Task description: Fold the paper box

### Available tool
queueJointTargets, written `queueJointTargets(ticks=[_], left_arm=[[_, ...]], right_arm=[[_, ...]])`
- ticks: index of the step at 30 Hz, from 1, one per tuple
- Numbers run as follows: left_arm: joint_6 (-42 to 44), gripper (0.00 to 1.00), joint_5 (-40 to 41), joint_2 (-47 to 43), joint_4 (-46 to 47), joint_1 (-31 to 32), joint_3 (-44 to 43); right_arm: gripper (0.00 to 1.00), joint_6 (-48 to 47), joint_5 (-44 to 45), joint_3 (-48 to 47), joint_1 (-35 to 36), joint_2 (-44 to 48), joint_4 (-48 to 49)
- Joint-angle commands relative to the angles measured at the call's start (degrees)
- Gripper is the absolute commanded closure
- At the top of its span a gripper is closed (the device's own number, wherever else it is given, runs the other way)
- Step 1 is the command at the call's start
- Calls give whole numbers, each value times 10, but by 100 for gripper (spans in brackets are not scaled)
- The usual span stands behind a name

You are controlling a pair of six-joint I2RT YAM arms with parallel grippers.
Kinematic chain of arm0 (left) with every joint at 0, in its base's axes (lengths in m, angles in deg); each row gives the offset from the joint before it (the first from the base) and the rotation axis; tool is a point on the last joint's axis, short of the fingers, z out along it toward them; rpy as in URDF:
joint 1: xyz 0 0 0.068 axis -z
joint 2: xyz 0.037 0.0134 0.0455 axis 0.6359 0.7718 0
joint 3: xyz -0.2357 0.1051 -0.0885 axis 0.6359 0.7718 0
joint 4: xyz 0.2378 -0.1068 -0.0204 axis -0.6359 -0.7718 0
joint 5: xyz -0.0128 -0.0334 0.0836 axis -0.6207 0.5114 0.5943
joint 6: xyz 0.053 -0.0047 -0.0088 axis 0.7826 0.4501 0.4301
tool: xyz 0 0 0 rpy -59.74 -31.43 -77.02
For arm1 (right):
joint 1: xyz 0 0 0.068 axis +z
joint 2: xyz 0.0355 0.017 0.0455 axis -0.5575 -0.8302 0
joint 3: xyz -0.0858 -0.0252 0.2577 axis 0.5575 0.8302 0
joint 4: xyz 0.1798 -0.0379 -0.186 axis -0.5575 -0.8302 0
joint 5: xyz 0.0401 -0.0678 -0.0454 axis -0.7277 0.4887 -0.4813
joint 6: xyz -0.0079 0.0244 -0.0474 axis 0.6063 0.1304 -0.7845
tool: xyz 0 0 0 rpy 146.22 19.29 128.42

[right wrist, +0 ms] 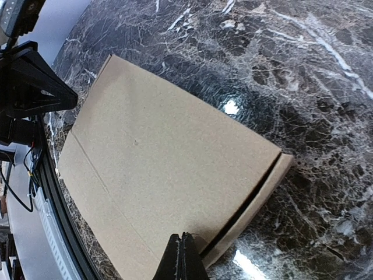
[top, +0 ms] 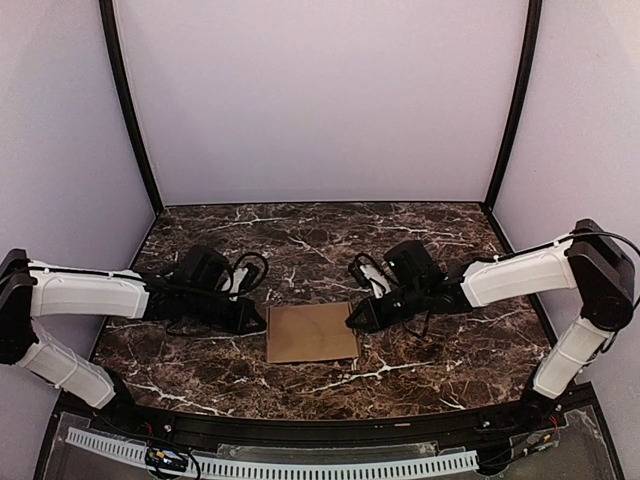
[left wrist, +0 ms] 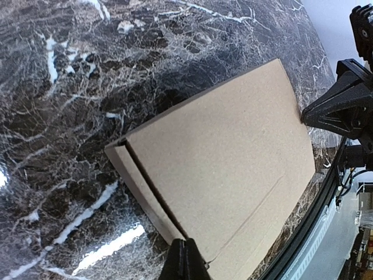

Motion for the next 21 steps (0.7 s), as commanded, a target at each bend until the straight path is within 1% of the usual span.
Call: queueJointTargets(ticks=[1,4,6,10,12,13,14,16,17,18,21], left_arm=[[40,99,65,-45,-98,3,-54],[52,99,91,-65,-140,3,-88],[52,99,88,-69,-157,4,-101],[29,94,65,-65,-184,12,-106],[8,88,58,-61,-196,22,-98],[-7,83,56,-58,-197,31,-90],[-16,80,56,-54,-198,37,-86],[-38,66,59,-48,-199,55,-77],[-50,63,62,-47,-200,64,-71],[-56,57,64,-47,-199,67,-68],[-84,51,64,-48,-188,77,-51]], right_arm=[[100,-4,51,-10,5,55,-48],[96,-2,73,-11,5,91,-73],[89,2,91,-10,8,116,-91],[77,16,129,-2,29,155,-132],[70,27,146,4,43,166,-151],[66,34,154,8,50,169,-158],[63,41,159,11,54,171,-165],[60,55,171,20,65,171,-172],[59,64,173,24,69,169,-172],[59,74,173,28,73,167,-172],[58,90,177,31,87,149,-172]])
